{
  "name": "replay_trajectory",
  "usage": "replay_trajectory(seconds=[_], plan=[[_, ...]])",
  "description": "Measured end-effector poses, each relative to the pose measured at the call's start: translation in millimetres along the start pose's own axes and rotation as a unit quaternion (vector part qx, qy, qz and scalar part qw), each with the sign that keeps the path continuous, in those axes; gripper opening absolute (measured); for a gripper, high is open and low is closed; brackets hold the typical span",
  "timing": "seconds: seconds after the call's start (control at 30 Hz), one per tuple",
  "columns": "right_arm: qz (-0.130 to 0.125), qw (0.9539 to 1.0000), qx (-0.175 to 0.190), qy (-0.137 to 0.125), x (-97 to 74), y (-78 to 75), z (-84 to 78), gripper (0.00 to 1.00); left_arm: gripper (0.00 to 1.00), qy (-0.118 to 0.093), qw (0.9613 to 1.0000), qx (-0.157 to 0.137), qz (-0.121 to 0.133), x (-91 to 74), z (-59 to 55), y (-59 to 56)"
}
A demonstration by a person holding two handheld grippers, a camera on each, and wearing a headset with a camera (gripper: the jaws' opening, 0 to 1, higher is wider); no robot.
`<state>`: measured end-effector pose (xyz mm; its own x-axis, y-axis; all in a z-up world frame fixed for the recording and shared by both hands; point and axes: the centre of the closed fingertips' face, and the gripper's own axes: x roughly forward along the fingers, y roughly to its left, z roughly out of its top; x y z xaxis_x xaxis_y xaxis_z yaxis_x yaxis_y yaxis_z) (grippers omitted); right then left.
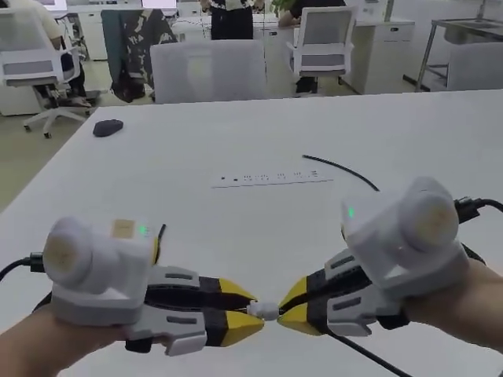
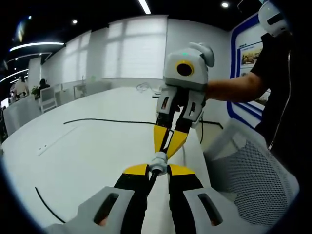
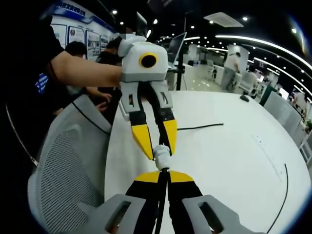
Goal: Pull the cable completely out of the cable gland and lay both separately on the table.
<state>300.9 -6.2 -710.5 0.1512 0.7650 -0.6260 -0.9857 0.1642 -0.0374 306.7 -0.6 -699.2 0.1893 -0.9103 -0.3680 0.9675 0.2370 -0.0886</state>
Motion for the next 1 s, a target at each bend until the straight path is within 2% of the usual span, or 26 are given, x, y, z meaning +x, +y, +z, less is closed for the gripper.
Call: replay_trajectory(seconds=[0.13,0.17,0.23,0.37,0.57,0.6,0.67,0.77,0.87,1.0], plan=[[-0.006,1.0000,0.001,-0.005,-3.2,0.0,-0.8,0.00,0.14,-0.004,1.0000,0.003,-0.001,0.5,1.1,-0.9],[-0.009,0.9999,0.004,0.001,-3.9,-0.7,-2.7,0.00,0.14,-0.003,1.0000,0.005,0.001,0.5,1.1,-0.7],[-0.031,0.9990,-0.013,0.031,-11.0,-7.9,-15.7,0.00,0.14,0.002,0.9999,0.013,0.008,-2.1,-1.2,2.4],[-0.064,0.9966,0.016,0.049,-35.0,-20.3,-40.8,0.00,0.14,-0.002,0.9997,0.003,0.022,-14.6,-4.7,10.4],[-0.092,0.9928,0.058,0.050,-68.9,-31.5,-79.2,0.00,0.14,-0.013,0.9992,0.001,0.038,-26.9,-0.6,16.0],[-0.104,0.9906,0.064,0.062,-75.9,-34.1,-91.0,0.00,0.14,-0.014,0.9990,0.002,0.042,-28.9,-0.6,17.8],[-0.113,0.9882,0.078,0.068,-83.6,-35.1,-104.2,0.00,0.14,-0.014,0.9989,0.000,0.045,-31.5,-1.1,19.5],[-0.131,0.9819,0.106,0.086,-97.5,-38.2,-134.7,0.00,0.14,-0.018,0.9984,-0.009,0.053,-38.5,-2.3,23.4],[-0.134,0.9782,0.130,0.091,-101.4,-35.3,-151.3,0.00,0.14,-0.021,0.9982,-0.012,0.056,-41.6,-2.6,24.0],[-0.132,0.9780,0.135,0.089,-97.6,-31.4,-158.5,0.00,0.14,-0.020,0.9979,-0.013,0.060,-41.6,-3.4,23.8]])
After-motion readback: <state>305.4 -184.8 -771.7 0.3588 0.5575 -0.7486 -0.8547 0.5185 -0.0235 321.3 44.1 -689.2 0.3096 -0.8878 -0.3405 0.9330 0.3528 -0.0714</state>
